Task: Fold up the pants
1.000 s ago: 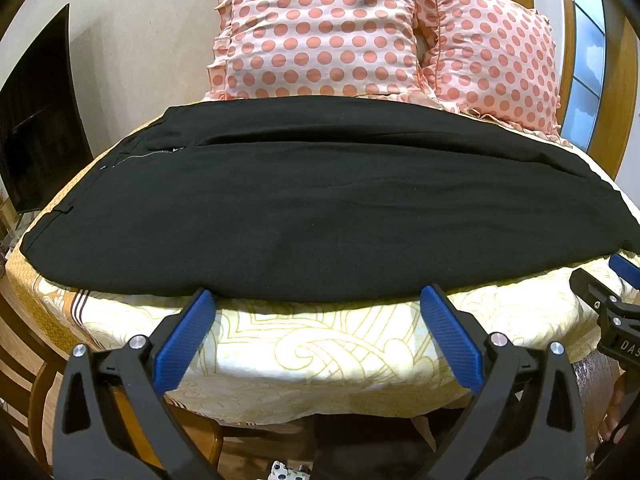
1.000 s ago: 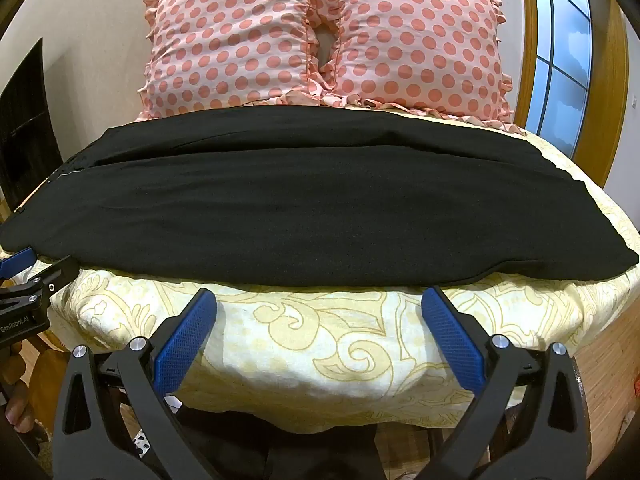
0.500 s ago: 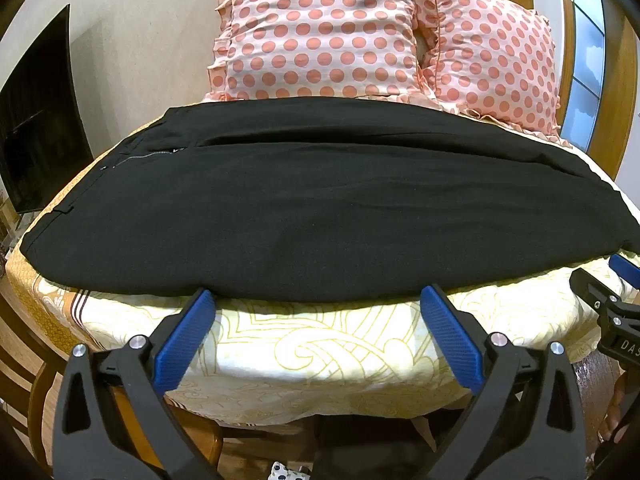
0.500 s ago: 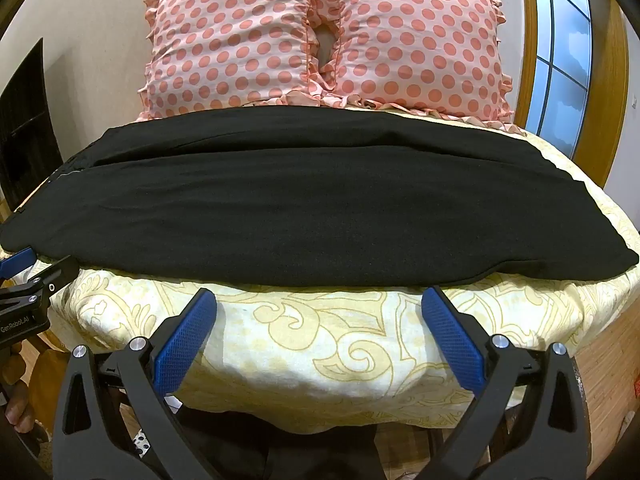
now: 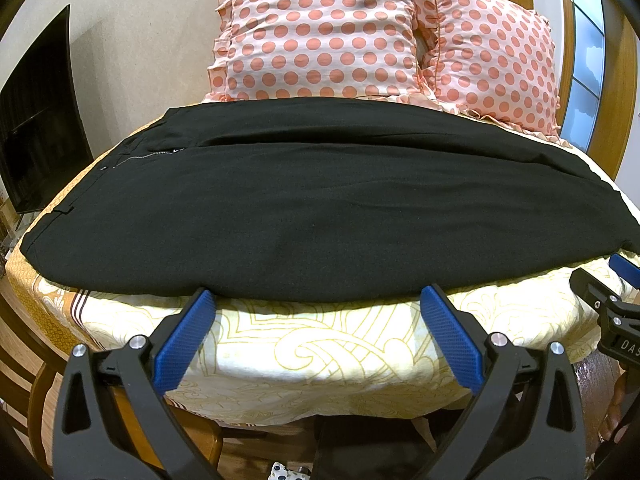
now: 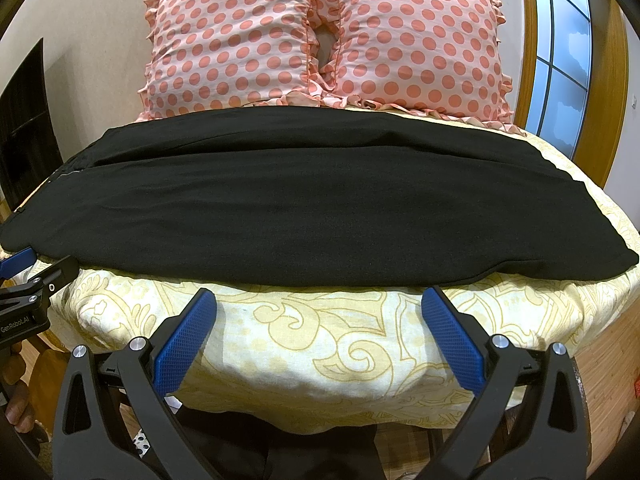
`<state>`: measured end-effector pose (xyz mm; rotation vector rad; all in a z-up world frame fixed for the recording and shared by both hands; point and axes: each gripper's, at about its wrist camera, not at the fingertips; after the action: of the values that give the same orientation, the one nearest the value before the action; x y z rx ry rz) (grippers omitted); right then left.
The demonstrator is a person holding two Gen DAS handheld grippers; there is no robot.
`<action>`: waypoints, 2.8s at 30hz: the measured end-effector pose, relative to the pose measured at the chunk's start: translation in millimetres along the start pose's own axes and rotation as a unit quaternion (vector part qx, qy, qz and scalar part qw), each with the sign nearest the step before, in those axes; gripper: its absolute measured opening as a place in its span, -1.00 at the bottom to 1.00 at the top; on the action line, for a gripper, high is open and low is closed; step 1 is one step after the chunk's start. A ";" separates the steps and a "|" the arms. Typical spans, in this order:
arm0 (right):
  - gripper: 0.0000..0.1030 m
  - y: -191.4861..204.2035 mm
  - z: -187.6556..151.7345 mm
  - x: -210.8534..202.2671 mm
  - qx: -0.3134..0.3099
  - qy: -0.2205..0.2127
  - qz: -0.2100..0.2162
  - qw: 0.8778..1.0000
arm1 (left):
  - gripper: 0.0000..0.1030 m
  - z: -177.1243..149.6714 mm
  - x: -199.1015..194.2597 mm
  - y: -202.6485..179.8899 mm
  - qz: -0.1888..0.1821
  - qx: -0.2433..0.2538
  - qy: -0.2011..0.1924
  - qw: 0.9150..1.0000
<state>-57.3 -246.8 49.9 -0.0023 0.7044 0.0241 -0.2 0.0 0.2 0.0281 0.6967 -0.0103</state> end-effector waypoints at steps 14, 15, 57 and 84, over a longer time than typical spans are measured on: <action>0.97 0.4 -0.1 -0.4 0.000 0.000 0.000 1.000 | 0.97 0.0 -0.1 0.0 0.000 0.000 -0.001 1.000; 0.97 0.4 -0.1 -0.5 0.000 -0.001 0.000 1.000 | 0.97 0.1 0.0 0.0 0.000 0.000 -0.001 1.000; 0.97 -0.5 -0.9 -1.3 0.000 -0.001 0.000 1.000 | 0.97 0.0 -0.2 0.0 0.000 0.000 -0.003 1.000; 0.97 -121.1 121.7 -2.8 0.057 -0.061 -0.015 0.996 | 0.97 81.6 -0.6 7.4 0.025 -0.002 -0.048 0.999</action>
<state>22.2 -366.7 143.8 0.0978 0.5832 -0.0445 51.8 5.0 63.2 0.0420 0.6003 0.0376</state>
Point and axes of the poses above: each gripper's, at about its wrist camera, not at the fingertips, and x roughly the way its jaws point, y to its left, z to its top
